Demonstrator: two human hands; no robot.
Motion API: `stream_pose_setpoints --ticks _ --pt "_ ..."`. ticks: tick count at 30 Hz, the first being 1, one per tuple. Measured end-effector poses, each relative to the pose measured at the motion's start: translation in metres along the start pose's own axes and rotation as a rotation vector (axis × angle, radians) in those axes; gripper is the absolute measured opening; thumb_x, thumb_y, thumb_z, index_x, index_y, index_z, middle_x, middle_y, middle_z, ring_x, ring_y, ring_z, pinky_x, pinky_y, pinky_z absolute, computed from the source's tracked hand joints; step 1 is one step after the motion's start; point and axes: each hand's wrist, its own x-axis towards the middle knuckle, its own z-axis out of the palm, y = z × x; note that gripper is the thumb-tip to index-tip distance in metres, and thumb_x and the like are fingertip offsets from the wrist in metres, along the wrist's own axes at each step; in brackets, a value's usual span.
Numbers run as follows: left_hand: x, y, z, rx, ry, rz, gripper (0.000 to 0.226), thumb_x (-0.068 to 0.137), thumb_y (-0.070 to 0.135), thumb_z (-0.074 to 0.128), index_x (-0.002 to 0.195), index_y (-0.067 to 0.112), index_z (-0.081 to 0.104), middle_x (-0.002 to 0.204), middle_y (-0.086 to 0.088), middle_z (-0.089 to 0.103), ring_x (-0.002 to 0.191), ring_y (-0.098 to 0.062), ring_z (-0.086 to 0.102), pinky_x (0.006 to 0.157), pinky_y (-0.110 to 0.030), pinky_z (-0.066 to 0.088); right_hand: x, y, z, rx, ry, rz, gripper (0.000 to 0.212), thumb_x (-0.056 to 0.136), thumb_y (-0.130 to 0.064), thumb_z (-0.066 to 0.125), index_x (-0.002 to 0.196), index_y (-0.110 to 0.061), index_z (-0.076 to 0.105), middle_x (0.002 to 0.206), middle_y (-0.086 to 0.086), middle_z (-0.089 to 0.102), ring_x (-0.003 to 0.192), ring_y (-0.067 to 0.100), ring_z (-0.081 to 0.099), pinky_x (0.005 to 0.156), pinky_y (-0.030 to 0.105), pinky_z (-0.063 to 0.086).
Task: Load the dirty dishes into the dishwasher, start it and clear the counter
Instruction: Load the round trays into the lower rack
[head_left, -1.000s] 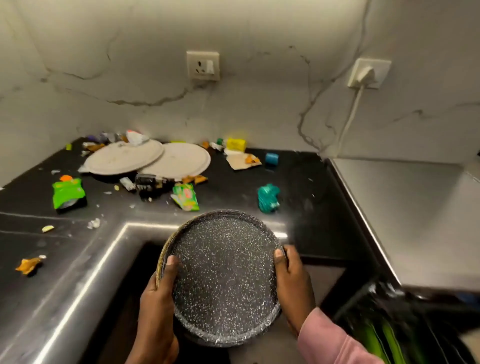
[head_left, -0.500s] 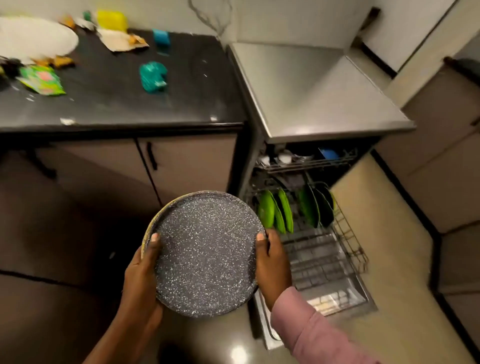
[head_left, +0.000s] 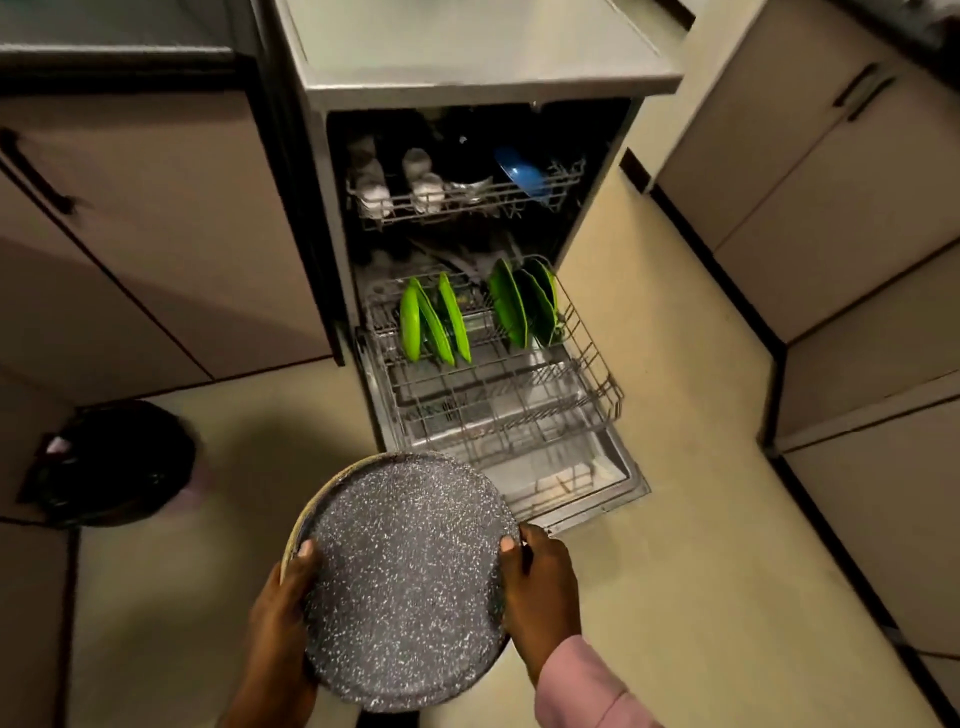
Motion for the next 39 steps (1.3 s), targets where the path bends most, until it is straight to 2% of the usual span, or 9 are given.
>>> stream_pose_setpoints --ticks 5,10,15,19,22,26,31,35,39 --pt "0.043 -0.034 0.041 0.008 -0.019 -0.002 0.038 0.088 0.038 0.058 0.12 0.019 0.063 0.114 -0.014 0.069 0.103 -0.034 0.064 0.088 -0.051 0.05 0.045 0.035 -0.012 -0.031 0.056 -0.046 0.014 0.092 -0.024 0.057 0.102 -0.021 0.066 0.093 0.001 0.061 0.089 0.019 0.056 0.075 0.027 0.042" --pt "0.107 -0.054 0.081 0.011 -0.033 0.038 0.03 0.091 0.026 0.058 0.118 0.014 0.063 0.107 -0.013 0.071 0.089 -0.028 0.066 0.075 -0.042 0.052 0.11 0.049 -0.017 0.006 0.095 -0.059 0.008 0.092 -0.021 0.058 0.096 -0.025 0.064 0.087 -0.009 0.066 0.081 0.01 0.059 0.065 0.002 0.036" --pt "0.172 -0.071 0.116 0.024 -0.035 0.11 0.026 0.086 0.031 0.057 0.108 0.019 0.063 0.094 0.002 0.074 0.079 -0.008 0.069 0.064 -0.025 0.058 0.184 0.056 0.0 0.142 0.112 -0.036 0.007 0.097 -0.027 0.05 0.093 -0.023 0.054 0.078 -0.008 0.062 0.072 0.009 0.055 0.064 0.016 0.039" --pt "0.219 -0.086 0.134 0.087 -0.078 0.116 0.06 0.078 0.061 0.063 0.12 0.019 0.062 0.11 -0.002 0.072 0.095 -0.015 0.069 0.082 -0.038 0.055 0.221 0.059 0.017 0.284 0.128 -0.068 0.015 0.095 -0.037 0.049 0.094 -0.022 0.049 0.074 -0.01 0.058 0.061 0.0 0.048 0.06 0.023 0.039" --pt "0.243 -0.099 0.145 0.073 -0.039 0.099 0.067 0.074 0.074 0.056 0.115 0.022 0.063 0.105 0.0 0.074 0.093 -0.014 0.071 0.074 -0.033 0.058 0.24 0.059 0.022 0.365 0.075 -0.069 0.018 0.092 -0.04 0.053 0.099 -0.024 0.051 0.084 -0.005 0.062 0.071 0.007 0.056 0.067 0.026 0.045" --pt "0.268 -0.112 0.152 0.05 0.076 0.094 0.044 0.086 0.06 0.052 0.107 0.022 0.064 0.092 0.003 0.074 0.082 -0.013 0.069 0.056 -0.027 0.057 0.279 0.051 -0.004 0.334 0.351 -0.2 0.017 0.097 -0.031 0.047 0.103 -0.016 0.047 0.074 -0.01 0.055 0.066 -0.007 0.051 0.058 0.01 0.037" --pt "0.289 -0.119 0.151 0.003 0.147 0.143 0.046 0.095 0.045 0.049 0.132 0.018 0.055 0.119 -0.007 0.068 0.103 -0.027 0.067 0.067 -0.037 0.06 0.359 0.061 -0.03 0.145 0.643 -0.299 0.017 0.101 -0.027 0.043 0.108 -0.012 0.041 0.071 -0.013 0.049 0.058 -0.011 0.048 0.053 0.005 0.031" --pt "0.296 -0.122 0.153 0.015 0.184 0.214 0.046 0.098 0.043 0.045 0.134 0.014 0.054 0.124 -0.009 0.066 0.107 -0.025 0.066 0.079 -0.047 0.057 0.419 0.089 -0.005 0.001 0.584 -0.327 0.005 0.102 -0.028 0.037 0.105 -0.026 0.035 0.086 0.003 0.062 0.066 0.014 0.054 0.056 0.023 0.037" --pt "0.303 -0.13 0.156 0.012 0.22 0.225 0.048 0.099 0.044 0.045 0.137 0.016 0.05 0.13 -0.007 0.062 0.118 -0.029 0.06 0.084 -0.055 0.053 0.46 0.109 0.025 -0.083 0.344 -0.189 0.006 0.104 -0.031 0.03 0.105 -0.03 0.035 0.105 0.007 0.062 0.081 0.022 0.057 0.063 0.022 0.04"
